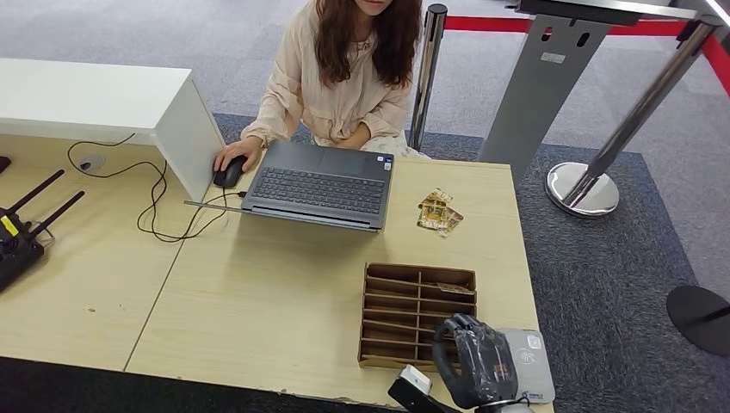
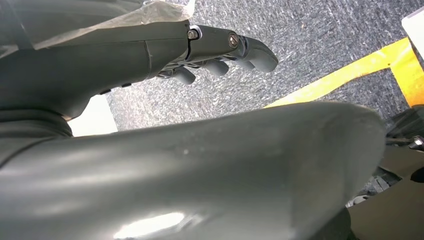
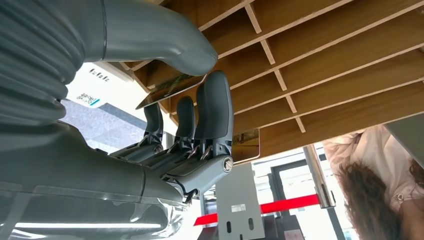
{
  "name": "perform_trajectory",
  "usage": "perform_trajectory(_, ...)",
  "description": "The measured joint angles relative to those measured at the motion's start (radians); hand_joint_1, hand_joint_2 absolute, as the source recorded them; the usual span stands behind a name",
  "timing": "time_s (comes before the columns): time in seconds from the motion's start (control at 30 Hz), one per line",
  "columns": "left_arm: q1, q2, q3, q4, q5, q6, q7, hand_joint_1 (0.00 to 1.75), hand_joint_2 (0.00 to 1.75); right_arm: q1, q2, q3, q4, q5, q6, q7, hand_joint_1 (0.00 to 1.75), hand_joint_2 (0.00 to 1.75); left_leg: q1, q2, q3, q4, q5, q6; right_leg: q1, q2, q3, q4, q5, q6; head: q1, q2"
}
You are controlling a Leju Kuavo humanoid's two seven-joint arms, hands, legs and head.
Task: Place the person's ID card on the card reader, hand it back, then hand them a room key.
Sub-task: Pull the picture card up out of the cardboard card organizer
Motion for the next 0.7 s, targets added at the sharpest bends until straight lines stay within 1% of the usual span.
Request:
perform_trajectory(0.37,0.0,0.0,0.0,0.0,-0.001,0.0,-0.001,0.0,0.0,-0.001,0.003,-0.007,0.01,0.002,0.001,0.0,1.12,1.75,0.0,0.0,0.0,0.0,0.0,0.0,0.0,0.0,0.0,0.0,0.0,0.0,0.0,0.0)
perform_trajectory(0.7,0.0,0.0,-0.005,0.0,-0.006,-0.003,-0.003,0.0,0.0,-0.006,0.007,-0.007,0.018,0.01,0.012,0.0,1.09,1.75,0.0,0.0,0.0,0.0,0.0,0.0,0.0,0.0,0.0,0.0,0.0,0.0,0.0,0.0)
